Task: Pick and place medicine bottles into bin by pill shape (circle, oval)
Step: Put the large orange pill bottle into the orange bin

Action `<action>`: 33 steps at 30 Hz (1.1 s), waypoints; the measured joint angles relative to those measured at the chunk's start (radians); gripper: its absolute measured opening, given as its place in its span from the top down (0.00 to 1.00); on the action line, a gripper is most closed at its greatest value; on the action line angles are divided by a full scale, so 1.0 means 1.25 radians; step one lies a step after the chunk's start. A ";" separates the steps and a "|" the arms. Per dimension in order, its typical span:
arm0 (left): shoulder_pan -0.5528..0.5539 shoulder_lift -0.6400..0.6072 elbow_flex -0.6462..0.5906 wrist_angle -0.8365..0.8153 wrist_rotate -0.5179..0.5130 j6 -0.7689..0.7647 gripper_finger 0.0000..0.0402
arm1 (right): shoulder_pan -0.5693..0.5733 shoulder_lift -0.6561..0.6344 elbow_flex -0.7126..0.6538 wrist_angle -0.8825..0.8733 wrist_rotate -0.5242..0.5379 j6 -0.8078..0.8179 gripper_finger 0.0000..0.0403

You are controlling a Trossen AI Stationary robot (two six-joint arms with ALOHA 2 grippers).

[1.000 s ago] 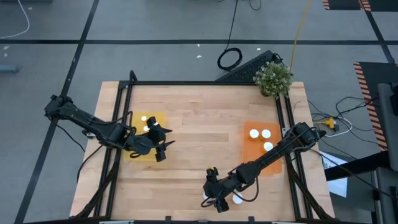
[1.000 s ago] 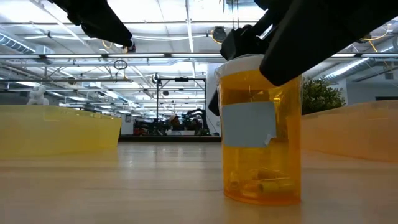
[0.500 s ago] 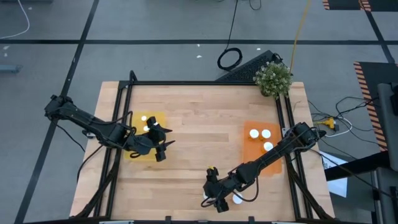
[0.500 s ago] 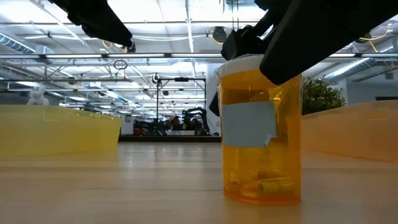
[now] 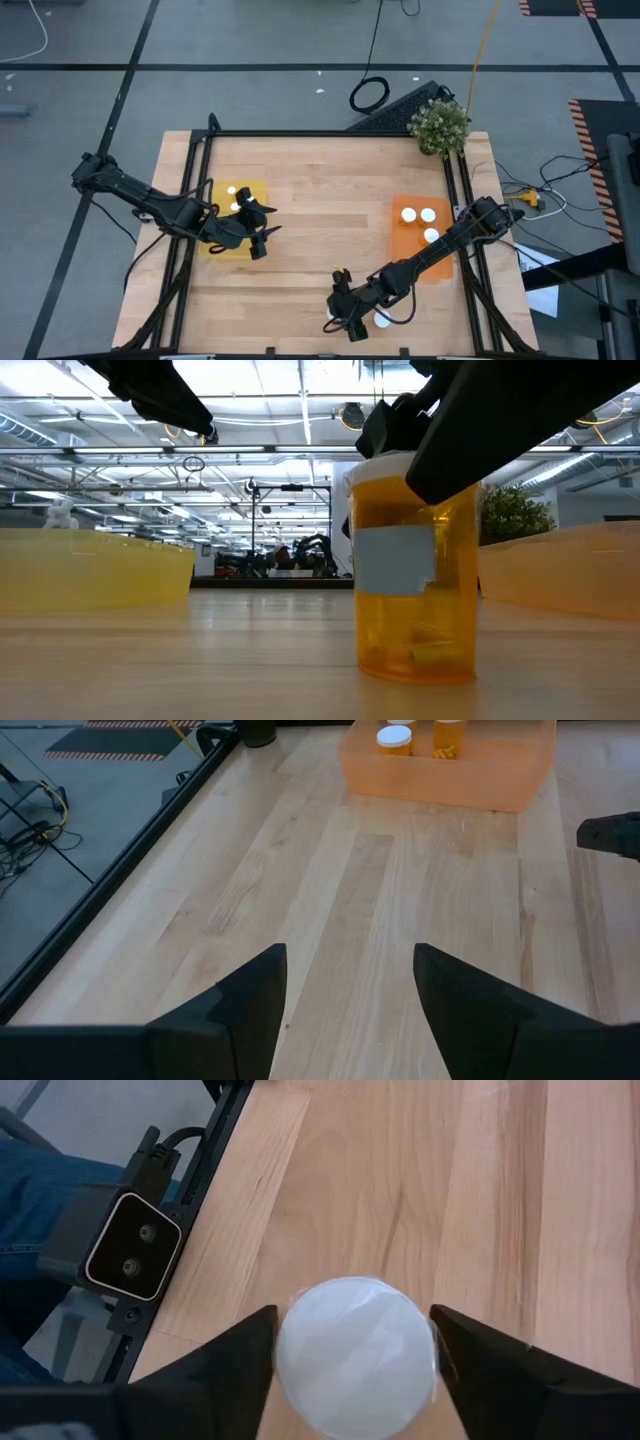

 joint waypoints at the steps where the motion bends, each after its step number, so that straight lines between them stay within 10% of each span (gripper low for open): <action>1: 0.000 0.000 0.000 0.000 0.000 0.000 0.44 | 0.000 0.000 0.000 0.000 0.000 0.000 0.40; 33: 0.000 0.000 0.000 0.000 0.000 -0.007 0.44 | 0.000 -0.279 0.000 -0.383 0.007 0.037 0.46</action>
